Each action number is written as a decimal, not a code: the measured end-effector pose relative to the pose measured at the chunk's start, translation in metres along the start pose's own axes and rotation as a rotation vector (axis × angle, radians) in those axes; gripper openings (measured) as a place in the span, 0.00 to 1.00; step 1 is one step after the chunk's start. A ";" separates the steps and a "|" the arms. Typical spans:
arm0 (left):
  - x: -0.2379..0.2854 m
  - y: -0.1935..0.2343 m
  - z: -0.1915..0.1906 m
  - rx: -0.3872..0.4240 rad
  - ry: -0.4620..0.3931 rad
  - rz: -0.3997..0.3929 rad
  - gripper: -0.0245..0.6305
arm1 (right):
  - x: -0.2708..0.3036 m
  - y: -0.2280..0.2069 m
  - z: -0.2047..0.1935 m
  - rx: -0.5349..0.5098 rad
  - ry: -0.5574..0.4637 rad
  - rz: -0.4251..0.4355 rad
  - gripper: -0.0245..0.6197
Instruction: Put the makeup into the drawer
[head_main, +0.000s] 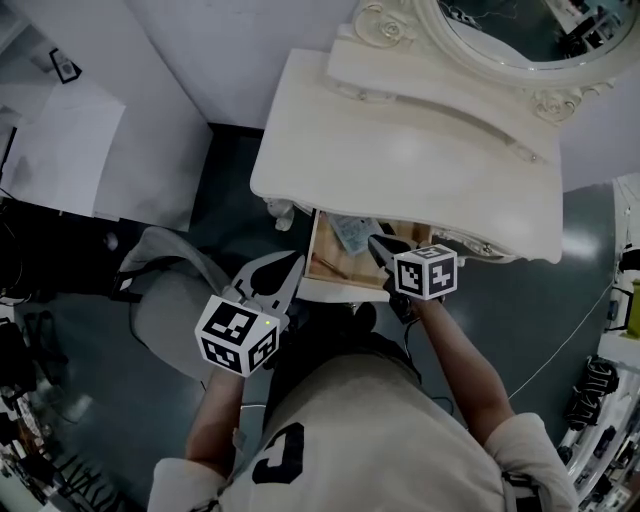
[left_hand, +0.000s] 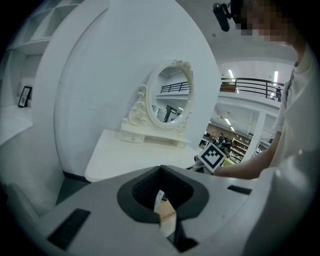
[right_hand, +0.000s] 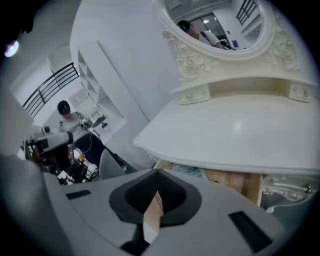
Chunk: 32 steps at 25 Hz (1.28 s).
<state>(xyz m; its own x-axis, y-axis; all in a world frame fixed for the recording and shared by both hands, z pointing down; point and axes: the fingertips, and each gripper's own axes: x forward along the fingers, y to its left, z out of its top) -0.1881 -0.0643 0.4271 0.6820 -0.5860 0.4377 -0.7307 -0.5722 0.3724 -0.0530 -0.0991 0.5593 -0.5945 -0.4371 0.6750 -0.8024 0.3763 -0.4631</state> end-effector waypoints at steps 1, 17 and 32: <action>0.000 -0.001 0.000 0.002 -0.001 -0.012 0.12 | -0.006 0.001 0.005 0.024 -0.025 -0.003 0.08; 0.055 -0.061 -0.005 0.089 0.054 -0.252 0.12 | -0.094 0.028 -0.006 -0.069 -0.108 -0.021 0.08; 0.031 -0.132 -0.001 0.170 0.006 -0.207 0.12 | -0.165 0.107 0.000 -0.252 -0.272 0.257 0.08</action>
<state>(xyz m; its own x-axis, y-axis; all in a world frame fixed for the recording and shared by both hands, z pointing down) -0.0707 -0.0064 0.3926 0.8158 -0.4434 0.3713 -0.5594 -0.7680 0.3119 -0.0406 0.0135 0.3980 -0.7920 -0.4893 0.3651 -0.6092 0.6732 -0.4193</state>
